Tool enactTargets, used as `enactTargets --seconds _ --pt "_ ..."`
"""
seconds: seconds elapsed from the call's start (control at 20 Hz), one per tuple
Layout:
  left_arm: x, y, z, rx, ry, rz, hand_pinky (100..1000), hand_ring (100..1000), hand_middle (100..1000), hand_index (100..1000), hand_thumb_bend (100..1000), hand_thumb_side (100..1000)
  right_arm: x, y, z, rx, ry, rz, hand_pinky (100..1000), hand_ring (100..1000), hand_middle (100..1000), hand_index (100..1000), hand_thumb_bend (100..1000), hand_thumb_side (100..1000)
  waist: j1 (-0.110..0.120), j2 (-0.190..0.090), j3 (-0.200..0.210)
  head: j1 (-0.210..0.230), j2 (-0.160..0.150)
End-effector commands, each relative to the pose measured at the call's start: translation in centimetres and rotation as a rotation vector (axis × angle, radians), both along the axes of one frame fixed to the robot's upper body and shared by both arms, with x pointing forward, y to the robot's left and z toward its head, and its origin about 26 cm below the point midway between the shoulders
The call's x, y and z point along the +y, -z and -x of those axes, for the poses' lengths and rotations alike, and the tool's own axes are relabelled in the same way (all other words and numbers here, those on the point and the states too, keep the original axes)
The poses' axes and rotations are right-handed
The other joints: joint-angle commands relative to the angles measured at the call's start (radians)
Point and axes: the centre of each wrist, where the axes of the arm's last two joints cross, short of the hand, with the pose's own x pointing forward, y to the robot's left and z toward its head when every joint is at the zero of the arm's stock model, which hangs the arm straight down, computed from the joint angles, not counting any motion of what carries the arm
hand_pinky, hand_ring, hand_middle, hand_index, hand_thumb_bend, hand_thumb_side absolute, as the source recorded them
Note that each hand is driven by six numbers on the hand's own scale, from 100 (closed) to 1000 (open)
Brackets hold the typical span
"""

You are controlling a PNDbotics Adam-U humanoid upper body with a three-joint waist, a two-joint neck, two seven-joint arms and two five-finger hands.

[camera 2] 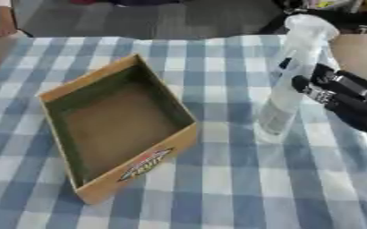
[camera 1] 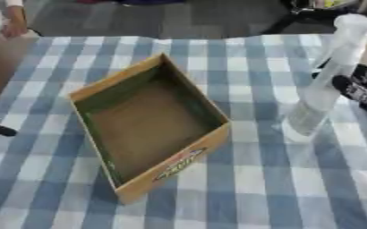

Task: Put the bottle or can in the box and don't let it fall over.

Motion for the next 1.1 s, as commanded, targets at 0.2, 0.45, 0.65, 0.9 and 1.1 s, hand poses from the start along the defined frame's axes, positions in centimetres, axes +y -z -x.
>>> enactTargets --seconds 0.2,0.45,0.65,0.9,1.1 --pt "0.13 -0.85 0.13 -0.025 0.002 -0.021 1000 607 899 972 100 748 0.17 -1.31 0.26 -0.037 -0.017 0.004 990 1000 1000 1000 100 668 -0.005 -0.018 0.0 0.004 -0.011" --pt "0.13 -0.86 0.12 -0.024 0.002 -0.02 1000 608 899 972 100 748 0.32 -1.26 0.22 -0.037 -0.023 0.005 990 1000 1000 1000 100 667 -0.008 -0.017 0.002 0.005 -0.014" --pt "0.13 -0.9 0.12 -0.024 0.002 -0.02 1000 609 899 973 100 747 0.37 -1.1 0.21 -0.037 -0.026 0.011 990 1000 1000 1000 100 665 -0.01 -0.017 0.003 0.007 -0.013" --pt "0.11 -0.89 0.13 -0.023 0.002 -0.02 1000 610 899 973 100 748 0.63 -1.07 0.21 -0.041 -0.035 0.021 990 1000 1000 1000 100 663 -0.011 -0.016 0.003 0.006 -0.011" --pt "0.11 -0.93 0.13 -0.025 0.002 -0.02 1000 610 899 973 100 747 0.96 -0.98 0.13 -0.037 -0.042 0.023 990 1000 1000 1000 100 662 -0.01 -0.015 0.004 0.006 -0.012"
